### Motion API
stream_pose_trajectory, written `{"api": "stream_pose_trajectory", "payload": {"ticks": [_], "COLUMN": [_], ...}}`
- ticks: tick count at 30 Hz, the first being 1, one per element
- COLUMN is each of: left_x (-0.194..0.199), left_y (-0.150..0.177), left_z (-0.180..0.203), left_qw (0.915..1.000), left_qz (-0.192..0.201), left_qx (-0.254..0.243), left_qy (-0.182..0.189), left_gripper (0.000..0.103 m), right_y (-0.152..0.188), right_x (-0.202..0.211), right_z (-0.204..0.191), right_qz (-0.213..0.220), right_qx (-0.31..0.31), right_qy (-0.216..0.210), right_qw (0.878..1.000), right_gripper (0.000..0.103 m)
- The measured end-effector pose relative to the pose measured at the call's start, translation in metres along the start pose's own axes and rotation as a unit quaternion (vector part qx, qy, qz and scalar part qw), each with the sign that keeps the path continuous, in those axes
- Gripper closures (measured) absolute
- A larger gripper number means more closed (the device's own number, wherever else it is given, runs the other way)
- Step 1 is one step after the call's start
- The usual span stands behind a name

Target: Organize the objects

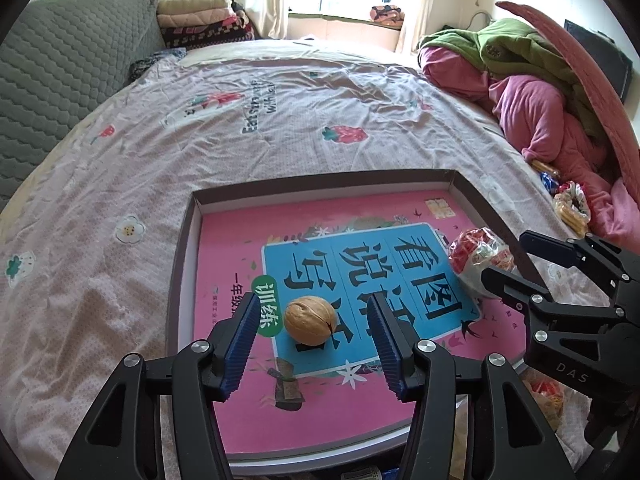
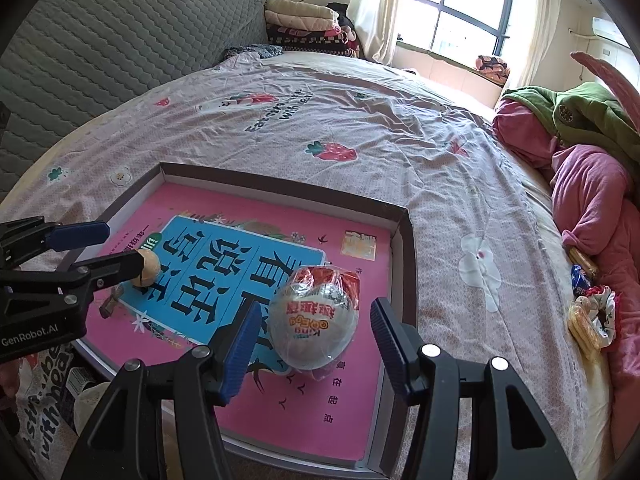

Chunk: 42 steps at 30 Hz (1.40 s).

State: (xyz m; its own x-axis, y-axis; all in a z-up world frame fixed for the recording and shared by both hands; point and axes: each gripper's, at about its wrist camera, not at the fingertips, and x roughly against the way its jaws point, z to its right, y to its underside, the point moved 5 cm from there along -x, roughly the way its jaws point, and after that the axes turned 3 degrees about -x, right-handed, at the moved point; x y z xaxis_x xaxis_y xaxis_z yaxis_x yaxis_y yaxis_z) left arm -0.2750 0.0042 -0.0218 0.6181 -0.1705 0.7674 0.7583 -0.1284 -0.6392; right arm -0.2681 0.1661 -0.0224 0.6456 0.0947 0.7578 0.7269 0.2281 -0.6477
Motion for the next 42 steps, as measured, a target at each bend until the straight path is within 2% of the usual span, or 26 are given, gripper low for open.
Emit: {"api": "stream_pose_trajectory", "payload": {"ticks": [16, 22, 29, 42], "left_x": [0.030, 0.042, 0.060, 0.083], "left_y": [-0.001, 0.004, 0.012, 0.034], "left_z": [-0.015, -0.020, -0.013, 0.007], "left_qw": [0.9993, 0.9988, 0.9971, 0.9971], "left_qz": [0.030, 0.038, 0.055, 0.064], "left_qx": [-0.008, -0.011, -0.035, -0.041], "left_qy": [-0.022, -0.029, -0.039, -0.009], "left_gripper": [0.045, 0.045, 0.044, 0.044], "right_y": [-0.005, -0.006, -0.008, 0.002], "right_x": [0.023, 0.035, 0.057, 0.097], "right_z": [0.000, 0.001, 0.002, -0.012], "right_qz": [0.033, 0.051, 0.079, 0.114], "right_qx": [0.002, 0.005, 0.004, 0.034], "right_qy": [-0.002, -0.001, -0.016, -0.026], "right_qw": [0.999, 0.999, 0.997, 0.992], "right_gripper": [0.046, 0.042, 0.042, 0.042]}}
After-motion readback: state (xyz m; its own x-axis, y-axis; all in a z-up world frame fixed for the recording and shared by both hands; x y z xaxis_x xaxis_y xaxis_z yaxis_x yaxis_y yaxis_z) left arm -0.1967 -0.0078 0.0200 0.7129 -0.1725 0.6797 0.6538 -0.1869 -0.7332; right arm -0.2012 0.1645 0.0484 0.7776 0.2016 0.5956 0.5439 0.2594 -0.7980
